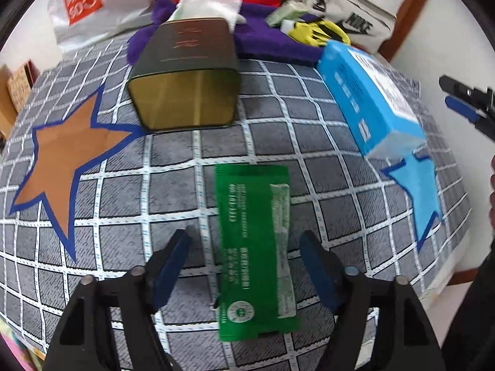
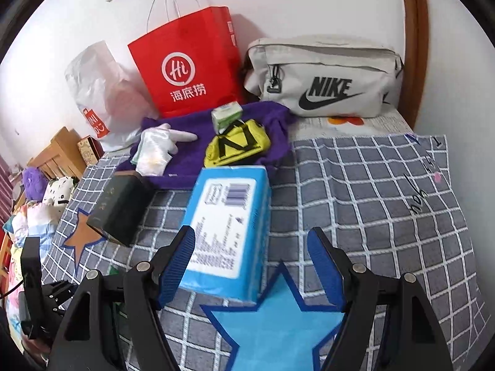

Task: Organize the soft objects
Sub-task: 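Grasp the green packet from the bed cover with the left gripper, then carry the green packet onto the purple towel and open the left gripper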

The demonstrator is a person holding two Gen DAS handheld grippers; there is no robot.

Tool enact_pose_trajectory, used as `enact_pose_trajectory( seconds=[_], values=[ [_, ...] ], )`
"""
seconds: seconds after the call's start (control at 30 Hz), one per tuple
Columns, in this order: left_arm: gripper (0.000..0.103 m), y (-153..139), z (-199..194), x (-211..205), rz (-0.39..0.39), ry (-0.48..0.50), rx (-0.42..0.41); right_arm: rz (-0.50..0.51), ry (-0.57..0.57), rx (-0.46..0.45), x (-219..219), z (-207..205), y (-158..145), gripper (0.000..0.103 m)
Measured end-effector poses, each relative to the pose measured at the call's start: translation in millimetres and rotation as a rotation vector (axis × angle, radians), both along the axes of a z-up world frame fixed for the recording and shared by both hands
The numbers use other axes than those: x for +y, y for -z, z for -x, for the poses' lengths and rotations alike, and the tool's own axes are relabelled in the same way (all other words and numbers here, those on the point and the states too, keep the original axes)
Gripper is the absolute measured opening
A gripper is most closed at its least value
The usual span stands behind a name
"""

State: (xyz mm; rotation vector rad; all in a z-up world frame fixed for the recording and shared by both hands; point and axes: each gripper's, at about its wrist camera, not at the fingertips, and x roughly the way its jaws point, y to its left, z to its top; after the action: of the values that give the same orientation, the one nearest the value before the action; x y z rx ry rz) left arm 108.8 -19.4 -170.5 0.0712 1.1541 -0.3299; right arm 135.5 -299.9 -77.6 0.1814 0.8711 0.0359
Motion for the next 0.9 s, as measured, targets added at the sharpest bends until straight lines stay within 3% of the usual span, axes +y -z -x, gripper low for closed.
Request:
enact_pose_trajectory(
  seconds=[0.2,0.27,0.33,0.43,0.6,0.9],
  values=[
    [0.074,5.7,7.8,-27.3,-0.140,-0.001,-0.054,-0.023,-0.009,0.028,-3.6,6.5,16.1,0.074],
    [0.063,3.9,7.1,-26.2,-0.138,-0.026,-0.064,-0.033,-0.017,0.033,-2.6,7.7,19.7,0.074],
    [0.033,-0.7,5.9,-21.6,-0.118,-0.035,-0.071,-0.040,-0.027,0.032,-1.1,8.7,20.9,0.074],
    [0.026,-3.8,2.6,-19.0,-0.089,-0.026,-0.057,-0.042,-0.049,0.035,4.5,8.3,21.9,0.074],
    [0.022,-8.7,-1.5,-18.8,-0.047,-0.029,-0.050,-0.043,-0.087,0.030,13.0,8.8,21.0,0.074],
    [0.022,-31.6,-3.7,-24.4,-0.042,-0.038,-0.087,-0.069,-0.134,0.038,22.7,9.4,21.7,0.074]
  ],
)
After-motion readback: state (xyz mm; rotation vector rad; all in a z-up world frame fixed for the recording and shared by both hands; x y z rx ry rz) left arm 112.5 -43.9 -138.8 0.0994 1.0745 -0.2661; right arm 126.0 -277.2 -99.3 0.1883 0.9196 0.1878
